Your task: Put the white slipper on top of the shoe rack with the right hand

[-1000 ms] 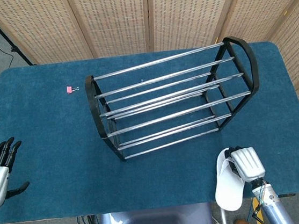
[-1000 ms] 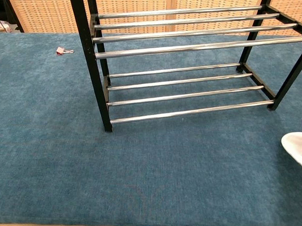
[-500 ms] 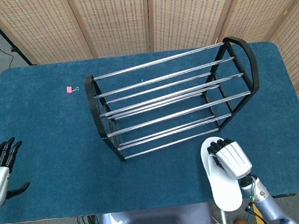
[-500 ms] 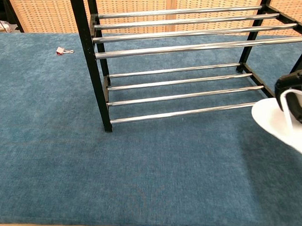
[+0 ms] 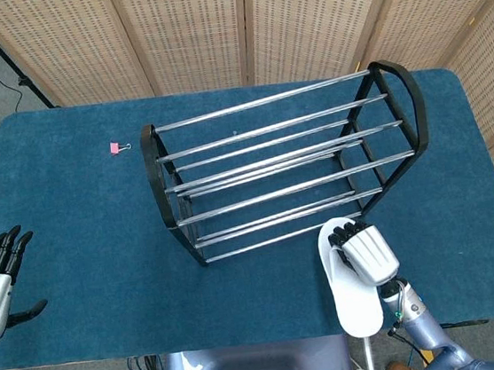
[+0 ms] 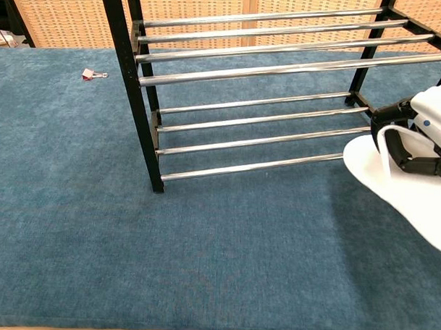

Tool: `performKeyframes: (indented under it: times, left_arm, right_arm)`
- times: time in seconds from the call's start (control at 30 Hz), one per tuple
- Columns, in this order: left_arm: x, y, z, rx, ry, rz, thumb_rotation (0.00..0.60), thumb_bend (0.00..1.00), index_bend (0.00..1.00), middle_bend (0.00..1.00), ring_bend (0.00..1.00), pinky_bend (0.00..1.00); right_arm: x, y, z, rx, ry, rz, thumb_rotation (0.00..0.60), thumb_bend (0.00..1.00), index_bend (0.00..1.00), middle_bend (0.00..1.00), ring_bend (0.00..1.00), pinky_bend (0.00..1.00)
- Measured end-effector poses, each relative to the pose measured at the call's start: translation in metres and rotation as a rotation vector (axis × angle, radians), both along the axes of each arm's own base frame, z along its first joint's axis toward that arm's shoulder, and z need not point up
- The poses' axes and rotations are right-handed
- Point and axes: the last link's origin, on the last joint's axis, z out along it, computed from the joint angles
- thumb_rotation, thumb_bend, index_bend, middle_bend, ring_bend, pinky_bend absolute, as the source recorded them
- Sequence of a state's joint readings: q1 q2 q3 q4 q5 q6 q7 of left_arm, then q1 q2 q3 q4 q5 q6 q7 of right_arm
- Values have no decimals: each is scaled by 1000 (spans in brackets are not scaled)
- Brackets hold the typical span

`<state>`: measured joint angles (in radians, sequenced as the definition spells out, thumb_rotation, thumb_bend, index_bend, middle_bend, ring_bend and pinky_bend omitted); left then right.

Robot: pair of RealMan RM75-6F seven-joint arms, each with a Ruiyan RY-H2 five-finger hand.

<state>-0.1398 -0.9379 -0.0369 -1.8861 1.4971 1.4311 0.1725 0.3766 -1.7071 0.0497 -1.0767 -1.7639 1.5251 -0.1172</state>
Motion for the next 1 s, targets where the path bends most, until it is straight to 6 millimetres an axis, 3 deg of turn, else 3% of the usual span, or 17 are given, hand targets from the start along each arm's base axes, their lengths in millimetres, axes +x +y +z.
performKeyframes:
  times: [0.63,1.0]
  left_arm:
    - [0,0,-3,-5,14,0,600,0,0,0,0,0]
    - [1,-1,-4,-6,15,2,600,0,0,0,0,0]
  right_arm:
    - [2,3,25,17,4,74,600,646,682,627,618,682]
    - [1,10,57,109,41,129,600,645,685,630,618,681]
